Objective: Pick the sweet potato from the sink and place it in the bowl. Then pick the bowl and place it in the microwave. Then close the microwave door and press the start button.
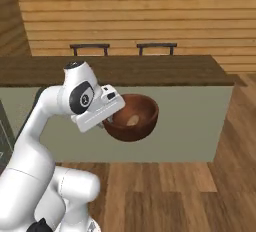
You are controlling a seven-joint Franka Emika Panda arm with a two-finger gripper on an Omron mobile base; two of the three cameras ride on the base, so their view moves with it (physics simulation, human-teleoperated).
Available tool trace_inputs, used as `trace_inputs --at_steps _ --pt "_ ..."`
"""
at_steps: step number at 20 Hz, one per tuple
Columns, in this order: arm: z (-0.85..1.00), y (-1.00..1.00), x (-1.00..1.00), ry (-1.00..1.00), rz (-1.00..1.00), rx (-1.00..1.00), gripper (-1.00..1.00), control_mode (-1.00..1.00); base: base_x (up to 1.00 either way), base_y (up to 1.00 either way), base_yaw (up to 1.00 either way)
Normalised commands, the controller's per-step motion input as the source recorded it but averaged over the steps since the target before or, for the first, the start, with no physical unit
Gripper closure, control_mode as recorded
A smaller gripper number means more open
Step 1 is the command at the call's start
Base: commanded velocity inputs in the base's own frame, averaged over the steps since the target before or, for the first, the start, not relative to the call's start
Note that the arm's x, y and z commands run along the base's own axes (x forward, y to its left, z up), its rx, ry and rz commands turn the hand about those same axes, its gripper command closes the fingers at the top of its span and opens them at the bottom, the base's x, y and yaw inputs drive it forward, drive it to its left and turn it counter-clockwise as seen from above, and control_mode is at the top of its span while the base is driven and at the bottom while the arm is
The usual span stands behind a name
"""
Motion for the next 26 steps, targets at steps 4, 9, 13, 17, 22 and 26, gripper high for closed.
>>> trace_inputs --at_steps 4,9,13,17,22,26 --pt "0.00 0.00 0.00 0.00 0.00 0.00 1.00 1.00 0.42 -0.47 -0.67" --pt "0.00 0.00 0.00 0.00 0.00 0.00 1.00 1.00 0.48 -0.50 -0.66" --pt "0.00 0.00 0.00 0.00 0.00 0.00 1.00 1.00 0.57 -0.49 -0.65" --pt "0.00 0.00 0.00 0.00 0.00 0.00 1.00 1.00 0.70 -0.36 -0.63" --pt "0.00 0.00 0.00 0.00 0.00 0.00 1.00 1.00 0.96 -0.26 -0.59" --pt "0.00 0.00 0.00 0.00 0.00 0.00 1.00 1.00 1.00 -0.04 -0.52"
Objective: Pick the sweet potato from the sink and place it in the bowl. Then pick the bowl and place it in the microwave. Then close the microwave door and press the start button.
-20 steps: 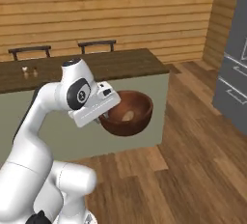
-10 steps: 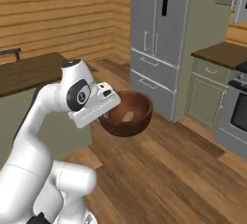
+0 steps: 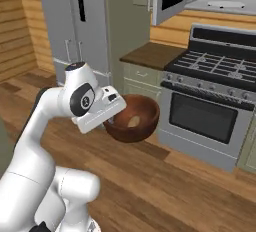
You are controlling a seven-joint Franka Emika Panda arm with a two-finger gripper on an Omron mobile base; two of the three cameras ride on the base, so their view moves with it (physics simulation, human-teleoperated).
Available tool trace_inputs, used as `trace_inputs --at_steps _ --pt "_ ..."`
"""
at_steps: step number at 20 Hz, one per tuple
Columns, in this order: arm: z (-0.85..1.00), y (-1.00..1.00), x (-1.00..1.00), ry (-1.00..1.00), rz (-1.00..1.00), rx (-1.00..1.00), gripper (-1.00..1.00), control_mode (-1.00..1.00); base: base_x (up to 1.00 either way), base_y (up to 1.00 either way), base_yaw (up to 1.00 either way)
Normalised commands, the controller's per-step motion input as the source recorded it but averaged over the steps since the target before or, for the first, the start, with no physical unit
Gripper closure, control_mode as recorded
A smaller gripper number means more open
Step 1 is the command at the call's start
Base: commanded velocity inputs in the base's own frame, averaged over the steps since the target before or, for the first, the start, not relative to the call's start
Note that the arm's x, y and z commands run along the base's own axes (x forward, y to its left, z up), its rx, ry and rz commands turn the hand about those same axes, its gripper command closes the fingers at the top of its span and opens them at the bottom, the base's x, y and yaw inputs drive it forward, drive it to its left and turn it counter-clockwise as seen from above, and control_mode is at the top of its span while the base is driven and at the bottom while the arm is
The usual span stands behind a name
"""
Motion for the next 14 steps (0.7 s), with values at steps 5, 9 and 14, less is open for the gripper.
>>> trace_inputs --at_steps 5,9,14 --pt "0.00 0.00 0.00 0.00 0.00 0.00 1.00 1.00 1.00 0.07 -0.47" --pt "0.00 0.00 0.00 0.00 0.00 0.00 1.00 1.00 1.00 0.25 -0.32" --pt "0.00 0.00 0.00 0.00 0.00 0.00 1.00 1.00 1.00 0.15 -0.13"
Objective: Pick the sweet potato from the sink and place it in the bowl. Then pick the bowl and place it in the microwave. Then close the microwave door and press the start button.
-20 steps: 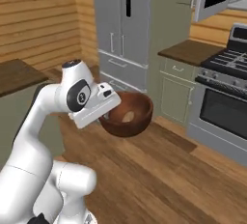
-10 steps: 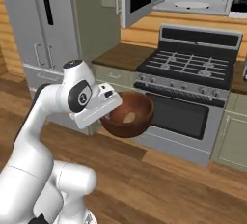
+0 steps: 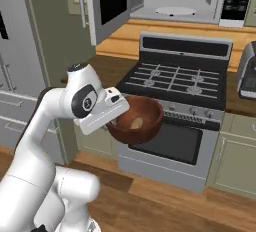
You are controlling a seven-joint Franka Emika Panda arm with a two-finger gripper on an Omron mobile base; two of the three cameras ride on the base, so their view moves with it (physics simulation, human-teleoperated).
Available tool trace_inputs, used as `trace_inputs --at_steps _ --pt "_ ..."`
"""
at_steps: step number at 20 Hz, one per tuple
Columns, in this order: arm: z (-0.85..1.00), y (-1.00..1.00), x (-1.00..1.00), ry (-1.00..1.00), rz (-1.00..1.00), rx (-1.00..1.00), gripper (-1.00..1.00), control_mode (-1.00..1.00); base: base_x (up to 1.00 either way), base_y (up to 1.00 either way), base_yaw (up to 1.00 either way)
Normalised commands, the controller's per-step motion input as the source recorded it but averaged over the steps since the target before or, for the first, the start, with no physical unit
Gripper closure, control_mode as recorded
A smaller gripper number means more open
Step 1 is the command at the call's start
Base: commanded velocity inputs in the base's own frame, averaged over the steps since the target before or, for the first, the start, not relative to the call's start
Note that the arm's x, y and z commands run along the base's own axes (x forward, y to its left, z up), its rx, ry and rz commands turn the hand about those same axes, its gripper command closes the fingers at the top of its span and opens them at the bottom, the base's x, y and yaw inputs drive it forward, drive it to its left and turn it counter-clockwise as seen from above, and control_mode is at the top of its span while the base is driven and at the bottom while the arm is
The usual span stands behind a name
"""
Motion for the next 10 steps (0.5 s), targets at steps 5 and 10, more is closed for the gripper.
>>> trace_inputs --at_steps 5,10 --pt "0.00 0.00 0.00 0.00 0.00 0.00 1.00 1.00 1.00 -0.02 -0.01" --pt "0.00 0.00 0.00 0.00 0.00 0.00 1.00 1.00 0.97 -0.05 0.00"
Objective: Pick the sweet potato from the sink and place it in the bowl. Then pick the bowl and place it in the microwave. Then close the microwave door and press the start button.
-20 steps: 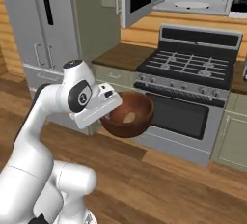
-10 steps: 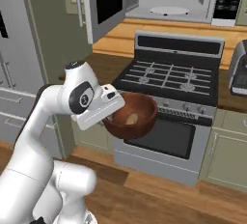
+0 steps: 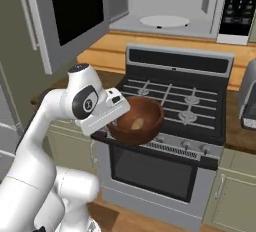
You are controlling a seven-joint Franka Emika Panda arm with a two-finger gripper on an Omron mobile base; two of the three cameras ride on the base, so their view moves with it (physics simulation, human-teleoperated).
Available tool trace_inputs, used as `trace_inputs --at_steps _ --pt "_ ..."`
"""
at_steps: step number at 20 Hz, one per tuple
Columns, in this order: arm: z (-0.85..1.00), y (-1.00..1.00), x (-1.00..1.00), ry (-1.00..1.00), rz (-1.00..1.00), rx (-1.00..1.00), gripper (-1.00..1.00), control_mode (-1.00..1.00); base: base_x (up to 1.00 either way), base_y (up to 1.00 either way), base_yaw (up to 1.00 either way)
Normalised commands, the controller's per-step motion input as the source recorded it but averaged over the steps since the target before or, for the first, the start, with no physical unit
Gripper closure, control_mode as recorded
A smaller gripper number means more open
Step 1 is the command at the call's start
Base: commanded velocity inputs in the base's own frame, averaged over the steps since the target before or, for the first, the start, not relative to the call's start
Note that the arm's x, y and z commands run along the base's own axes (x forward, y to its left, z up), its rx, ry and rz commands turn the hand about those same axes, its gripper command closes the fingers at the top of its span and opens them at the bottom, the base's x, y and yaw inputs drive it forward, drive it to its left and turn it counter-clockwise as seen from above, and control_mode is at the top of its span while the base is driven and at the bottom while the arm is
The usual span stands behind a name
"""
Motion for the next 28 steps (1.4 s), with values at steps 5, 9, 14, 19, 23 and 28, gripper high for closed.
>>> trace_inputs --at_steps 5,9,14,19,23,28 --pt "0.00 0.00 0.00 0.00 0.00 0.00 1.00 1.00 0.81 -0.08 0.01" --pt "0.00 0.00 0.00 0.00 0.00 0.00 1.00 1.00 0.61 -0.26 -0.03" --pt "0.00 0.00 0.00 0.00 0.00 0.00 1.00 1.00 0.40 -0.27 -0.22" --pt "0.00 0.00 0.00 0.00 0.00 0.00 1.00 1.00 0.52 0.00 -0.19" --pt "0.00 0.00 0.00 0.00 0.00 0.00 1.00 1.00 0.39 -0.01 -0.12" --pt "0.00 0.00 0.00 0.00 0.00 0.00 1.00 1.00 0.28 0.00 -0.10"
